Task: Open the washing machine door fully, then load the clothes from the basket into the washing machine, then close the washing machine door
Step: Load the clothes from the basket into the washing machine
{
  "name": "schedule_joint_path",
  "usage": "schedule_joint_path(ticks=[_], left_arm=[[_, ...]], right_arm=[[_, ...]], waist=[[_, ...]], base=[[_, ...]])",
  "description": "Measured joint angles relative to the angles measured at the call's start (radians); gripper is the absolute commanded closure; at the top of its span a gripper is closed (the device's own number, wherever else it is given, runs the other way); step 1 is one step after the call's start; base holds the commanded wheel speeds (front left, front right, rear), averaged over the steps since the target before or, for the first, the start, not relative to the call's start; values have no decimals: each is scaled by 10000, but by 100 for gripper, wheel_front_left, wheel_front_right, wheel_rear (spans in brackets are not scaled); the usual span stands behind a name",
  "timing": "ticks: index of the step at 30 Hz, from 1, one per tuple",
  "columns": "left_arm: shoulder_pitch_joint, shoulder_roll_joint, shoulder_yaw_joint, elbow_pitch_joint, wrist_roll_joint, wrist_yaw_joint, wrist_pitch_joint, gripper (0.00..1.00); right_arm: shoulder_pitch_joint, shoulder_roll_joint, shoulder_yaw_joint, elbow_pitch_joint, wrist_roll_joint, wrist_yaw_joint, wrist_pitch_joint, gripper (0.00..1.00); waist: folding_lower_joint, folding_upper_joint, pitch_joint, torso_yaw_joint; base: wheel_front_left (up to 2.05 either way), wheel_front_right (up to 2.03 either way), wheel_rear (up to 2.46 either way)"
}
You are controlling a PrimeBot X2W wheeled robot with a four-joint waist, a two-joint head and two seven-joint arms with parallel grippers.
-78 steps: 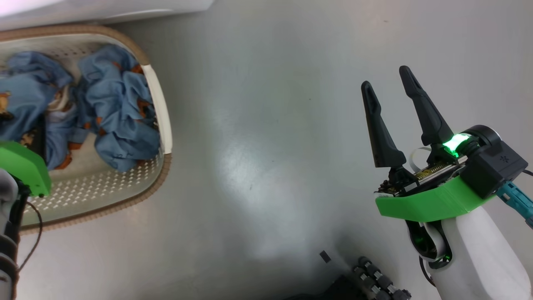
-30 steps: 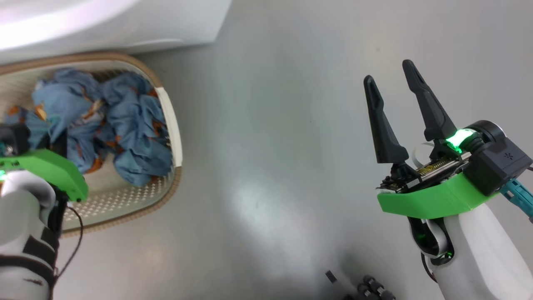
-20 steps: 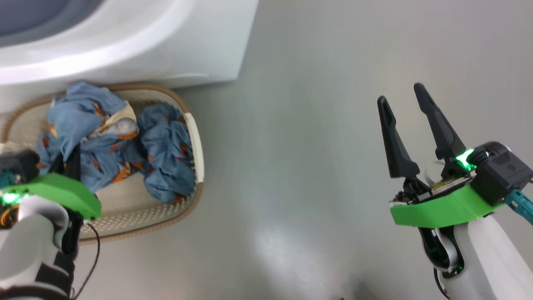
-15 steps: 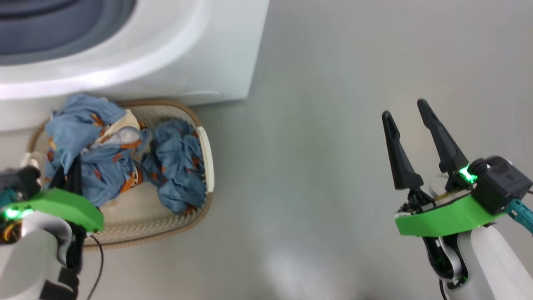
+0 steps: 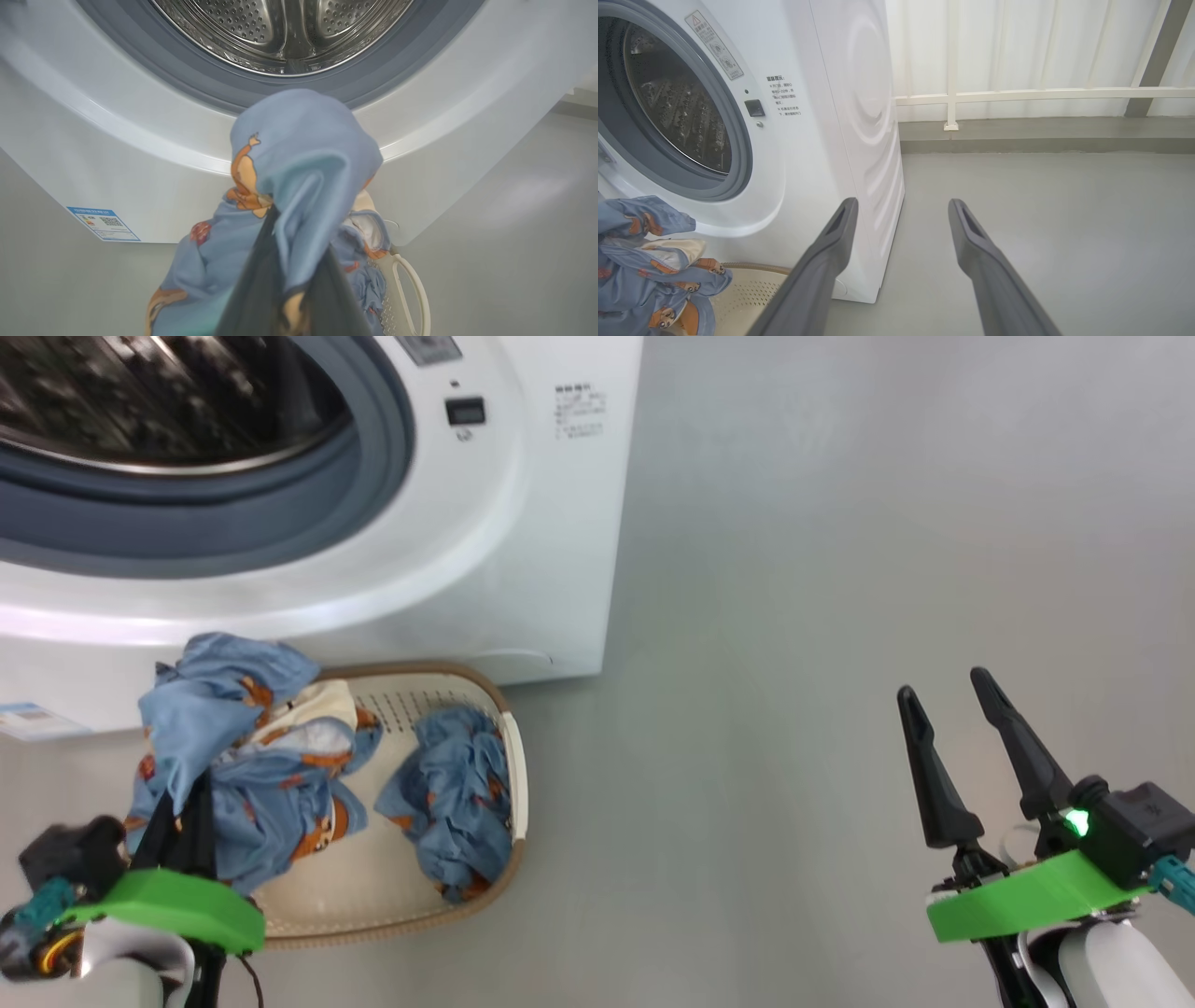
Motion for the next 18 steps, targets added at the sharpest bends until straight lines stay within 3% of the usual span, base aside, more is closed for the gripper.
schedule_joint_path(ticks=[18], left_arm=[[2801, -729, 1047, -3908, 690, 0, -2, 100]], right_arm=[[998, -36, -380, 19, 263, 0, 0, 0]], waist=[[3, 0, -1550, 683]], base=[[0, 0, 0]])
